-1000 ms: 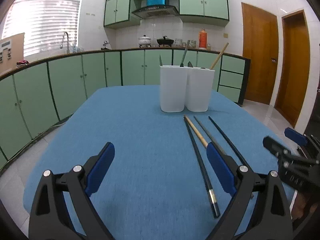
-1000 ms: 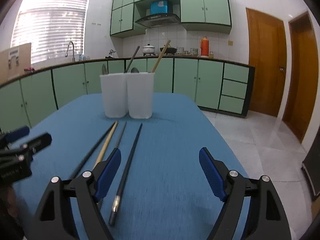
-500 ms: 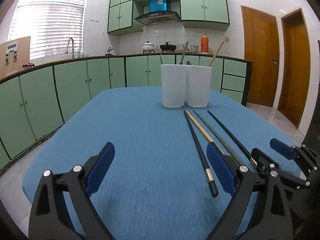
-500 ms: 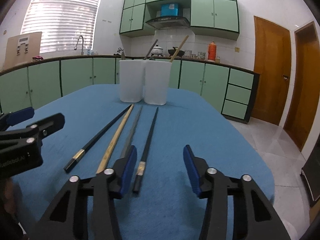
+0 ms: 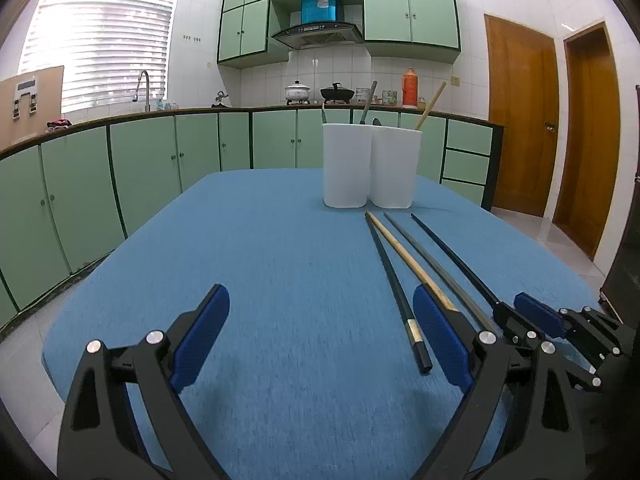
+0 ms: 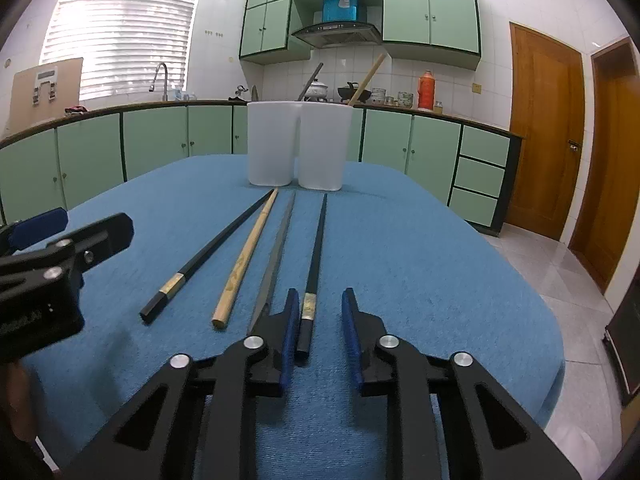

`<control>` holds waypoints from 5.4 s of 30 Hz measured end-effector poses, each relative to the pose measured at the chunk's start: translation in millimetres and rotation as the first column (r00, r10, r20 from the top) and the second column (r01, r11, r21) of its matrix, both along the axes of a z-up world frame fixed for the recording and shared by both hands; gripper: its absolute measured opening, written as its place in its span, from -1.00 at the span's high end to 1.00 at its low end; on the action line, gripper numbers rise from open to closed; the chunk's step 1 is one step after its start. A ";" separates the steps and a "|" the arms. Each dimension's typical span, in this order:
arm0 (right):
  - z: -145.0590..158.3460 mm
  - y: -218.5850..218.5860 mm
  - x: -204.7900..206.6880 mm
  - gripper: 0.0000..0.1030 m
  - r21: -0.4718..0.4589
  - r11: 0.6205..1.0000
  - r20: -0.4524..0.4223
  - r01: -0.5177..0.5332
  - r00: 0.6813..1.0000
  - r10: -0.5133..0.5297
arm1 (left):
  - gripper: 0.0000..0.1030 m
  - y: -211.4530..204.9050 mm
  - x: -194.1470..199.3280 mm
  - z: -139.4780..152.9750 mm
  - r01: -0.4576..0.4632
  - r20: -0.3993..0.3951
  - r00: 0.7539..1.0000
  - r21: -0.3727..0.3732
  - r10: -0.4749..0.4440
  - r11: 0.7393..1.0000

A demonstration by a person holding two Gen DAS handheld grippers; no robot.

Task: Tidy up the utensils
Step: 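Grasp a black chopstick with the right tool while the left tool grasps another black chopstick, then carry both black chopsticks to the white caddy and lower them in, then open both tools over the white caddy, releasing the black chopsticks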

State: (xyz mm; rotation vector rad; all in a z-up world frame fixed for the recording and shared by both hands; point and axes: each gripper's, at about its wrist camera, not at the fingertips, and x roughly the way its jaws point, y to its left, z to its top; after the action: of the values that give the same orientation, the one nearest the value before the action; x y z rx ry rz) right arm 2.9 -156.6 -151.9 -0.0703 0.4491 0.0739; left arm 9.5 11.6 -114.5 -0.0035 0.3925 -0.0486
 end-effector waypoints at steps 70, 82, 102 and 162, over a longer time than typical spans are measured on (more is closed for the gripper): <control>96.8 -63.1 -15.8 0.87 0.117 0.992 0.196 -0.043 0.980 0.020 | 0.88 -41.1 -3.8 81.9 0.103 0.166 0.981 0.018 -0.104 0.995; 178.2 -78.3 34.5 0.87 0.242 0.960 0.159 -0.140 0.982 0.103 | 0.88 -33.1 31.3 144.8 0.139 0.204 0.970 -0.030 -0.130 0.990; 258.6 -73.4 113.1 0.87 0.261 0.947 0.208 -0.188 0.969 0.135 | 0.88 -22.6 102.8 219.4 0.175 0.293 0.945 -0.082 -0.144 0.981; 218.7 -55.7 248.7 0.01 0.193 0.980 0.142 -0.052 0.990 0.025 | -0.11 -21.7 257.6 185.1 0.120 0.214 0.971 -0.059 -0.105 0.991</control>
State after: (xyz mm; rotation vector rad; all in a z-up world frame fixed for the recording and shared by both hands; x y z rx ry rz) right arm 251.7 -212.3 66.9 0.1094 0.2995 0.1503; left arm 267.0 -10.1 70.6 -0.0464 0.1782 -0.1739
